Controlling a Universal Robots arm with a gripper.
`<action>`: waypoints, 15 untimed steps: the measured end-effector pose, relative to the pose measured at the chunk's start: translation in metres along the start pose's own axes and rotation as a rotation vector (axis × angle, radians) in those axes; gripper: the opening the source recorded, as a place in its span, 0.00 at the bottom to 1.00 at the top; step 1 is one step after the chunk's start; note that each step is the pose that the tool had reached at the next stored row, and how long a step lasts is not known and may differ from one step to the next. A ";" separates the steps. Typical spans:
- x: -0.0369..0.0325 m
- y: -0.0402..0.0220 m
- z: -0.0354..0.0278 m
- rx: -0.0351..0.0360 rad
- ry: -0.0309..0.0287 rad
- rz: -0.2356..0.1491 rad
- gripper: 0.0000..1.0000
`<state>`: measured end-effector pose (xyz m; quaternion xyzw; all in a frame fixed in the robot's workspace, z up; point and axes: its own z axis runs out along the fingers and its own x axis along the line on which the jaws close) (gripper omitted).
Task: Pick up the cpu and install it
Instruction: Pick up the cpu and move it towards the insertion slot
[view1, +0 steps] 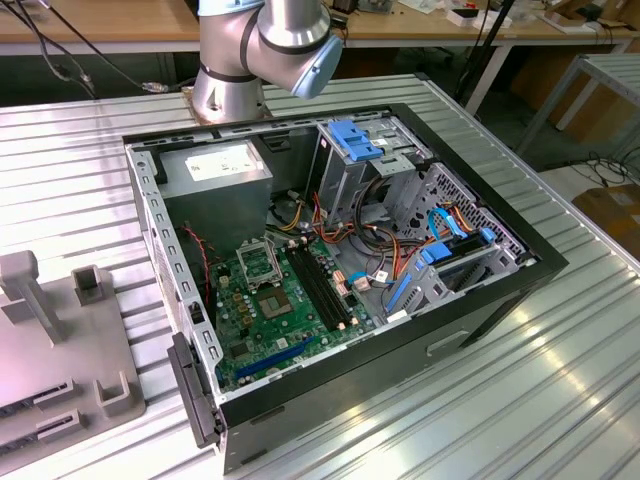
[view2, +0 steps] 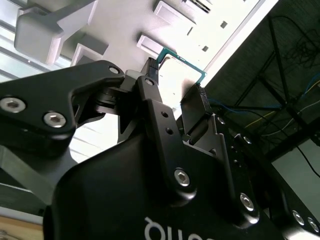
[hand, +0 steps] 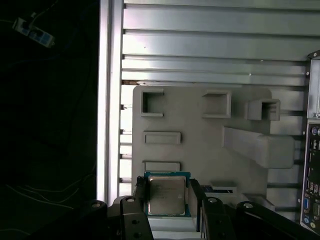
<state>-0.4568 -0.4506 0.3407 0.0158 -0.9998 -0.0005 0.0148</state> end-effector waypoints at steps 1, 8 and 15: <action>-0.0001 0.0000 -0.0014 -0.0001 -0.0001 0.000 0.44; -0.0001 0.0000 -0.0070 0.0000 -0.0001 0.000 0.44; -0.0003 0.0000 -0.0124 0.0000 -0.0001 0.000 0.44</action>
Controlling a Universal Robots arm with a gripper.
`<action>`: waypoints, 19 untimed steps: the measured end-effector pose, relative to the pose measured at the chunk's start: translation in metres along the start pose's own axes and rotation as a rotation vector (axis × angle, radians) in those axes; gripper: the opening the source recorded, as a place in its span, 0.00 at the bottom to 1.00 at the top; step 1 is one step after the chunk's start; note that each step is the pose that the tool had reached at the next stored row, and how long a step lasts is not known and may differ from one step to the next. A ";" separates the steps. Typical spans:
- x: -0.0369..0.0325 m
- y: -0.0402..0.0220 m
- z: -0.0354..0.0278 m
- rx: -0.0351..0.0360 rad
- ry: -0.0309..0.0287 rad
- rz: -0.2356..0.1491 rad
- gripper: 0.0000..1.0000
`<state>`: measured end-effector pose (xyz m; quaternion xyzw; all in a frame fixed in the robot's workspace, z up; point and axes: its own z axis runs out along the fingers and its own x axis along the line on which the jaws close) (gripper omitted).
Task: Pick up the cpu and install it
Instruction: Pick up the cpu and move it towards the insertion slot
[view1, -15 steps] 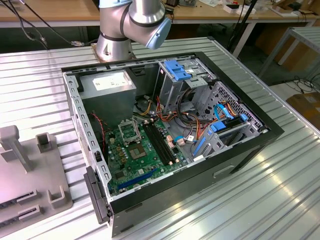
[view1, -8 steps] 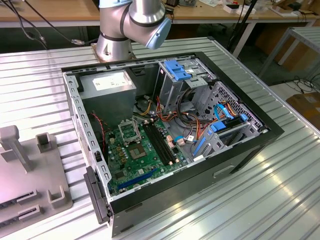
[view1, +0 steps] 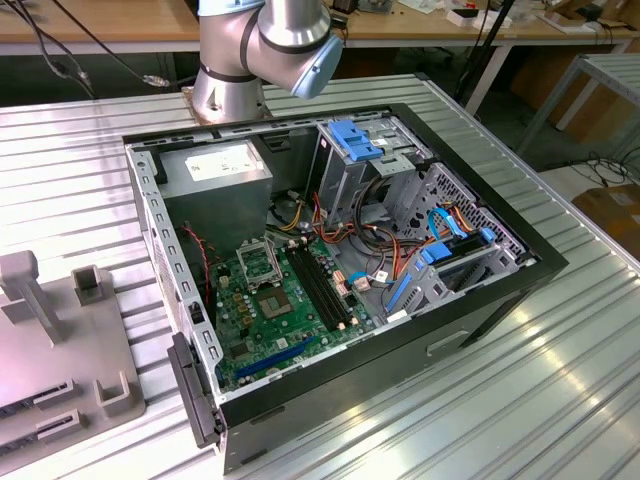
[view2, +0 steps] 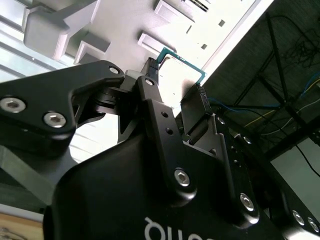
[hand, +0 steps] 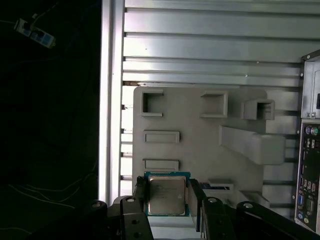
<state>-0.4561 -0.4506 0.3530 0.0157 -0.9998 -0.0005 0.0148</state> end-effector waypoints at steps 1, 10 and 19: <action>0.0000 0.0000 -0.0007 0.0000 0.0000 0.000 0.44; 0.0000 0.0000 -0.0079 0.0001 0.0000 0.000 0.44; -0.0001 0.0000 -0.0204 0.0000 0.0001 0.000 0.44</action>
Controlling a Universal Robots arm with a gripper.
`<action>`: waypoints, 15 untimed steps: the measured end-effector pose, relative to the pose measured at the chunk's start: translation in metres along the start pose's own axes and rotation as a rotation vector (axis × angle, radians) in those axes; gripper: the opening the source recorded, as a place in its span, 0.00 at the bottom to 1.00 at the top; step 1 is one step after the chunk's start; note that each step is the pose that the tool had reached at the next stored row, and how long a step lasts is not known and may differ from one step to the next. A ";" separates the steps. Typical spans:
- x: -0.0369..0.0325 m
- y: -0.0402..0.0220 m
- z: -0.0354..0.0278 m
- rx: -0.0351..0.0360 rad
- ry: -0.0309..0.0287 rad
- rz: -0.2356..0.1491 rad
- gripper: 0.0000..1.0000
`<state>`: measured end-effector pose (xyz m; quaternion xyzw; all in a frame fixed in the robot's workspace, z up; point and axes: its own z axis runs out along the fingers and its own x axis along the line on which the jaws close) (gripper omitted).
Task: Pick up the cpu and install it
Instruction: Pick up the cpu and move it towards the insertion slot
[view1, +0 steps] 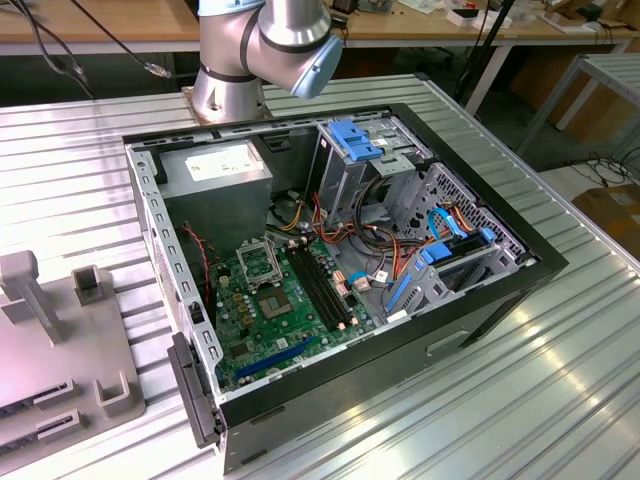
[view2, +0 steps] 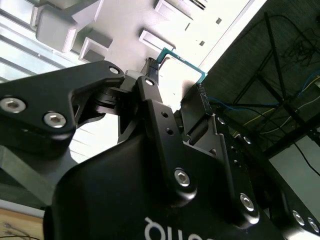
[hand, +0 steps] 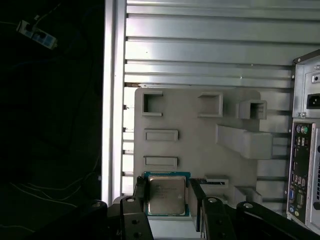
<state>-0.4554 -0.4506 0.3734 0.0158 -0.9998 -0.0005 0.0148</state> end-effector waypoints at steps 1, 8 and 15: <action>0.0000 0.0000 -0.0010 0.0000 0.0000 0.000 0.44; -0.0003 0.0000 -0.0095 -0.0001 -0.0001 0.000 0.44; -0.0006 0.0000 -0.0142 -0.0001 -0.0002 0.000 0.44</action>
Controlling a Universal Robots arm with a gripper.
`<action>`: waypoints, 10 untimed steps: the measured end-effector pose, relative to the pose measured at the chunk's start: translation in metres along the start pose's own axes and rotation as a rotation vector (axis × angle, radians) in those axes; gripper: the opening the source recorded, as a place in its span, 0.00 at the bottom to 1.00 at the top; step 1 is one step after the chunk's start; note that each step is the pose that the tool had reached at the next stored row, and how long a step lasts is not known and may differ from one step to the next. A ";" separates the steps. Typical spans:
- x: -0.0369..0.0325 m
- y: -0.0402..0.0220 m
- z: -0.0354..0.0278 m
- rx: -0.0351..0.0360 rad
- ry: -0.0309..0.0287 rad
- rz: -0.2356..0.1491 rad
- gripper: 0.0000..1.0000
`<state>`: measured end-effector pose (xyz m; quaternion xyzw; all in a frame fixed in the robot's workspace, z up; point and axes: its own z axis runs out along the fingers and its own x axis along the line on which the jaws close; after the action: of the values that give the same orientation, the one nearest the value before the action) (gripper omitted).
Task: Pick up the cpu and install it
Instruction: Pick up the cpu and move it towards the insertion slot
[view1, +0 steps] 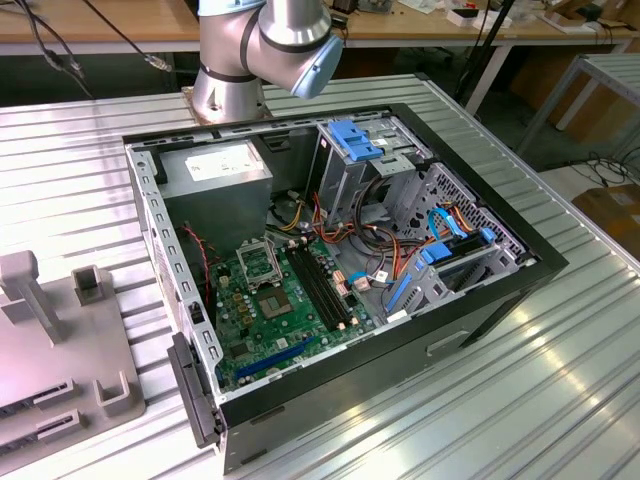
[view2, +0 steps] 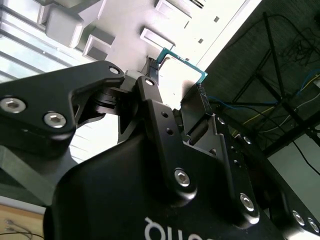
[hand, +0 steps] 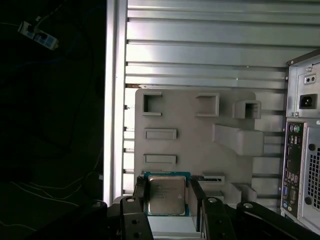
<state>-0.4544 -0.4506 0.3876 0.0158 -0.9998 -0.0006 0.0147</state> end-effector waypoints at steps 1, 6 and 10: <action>0.0000 0.0000 -0.0001 0.0001 0.0001 0.000 0.44; -0.0005 0.0000 -0.0003 0.0002 0.0004 0.000 0.44; -0.0042 -0.0001 -0.0003 0.0002 0.0003 0.000 0.44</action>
<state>-0.4503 -0.4507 0.3878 0.0158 -0.9998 -0.0005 0.0148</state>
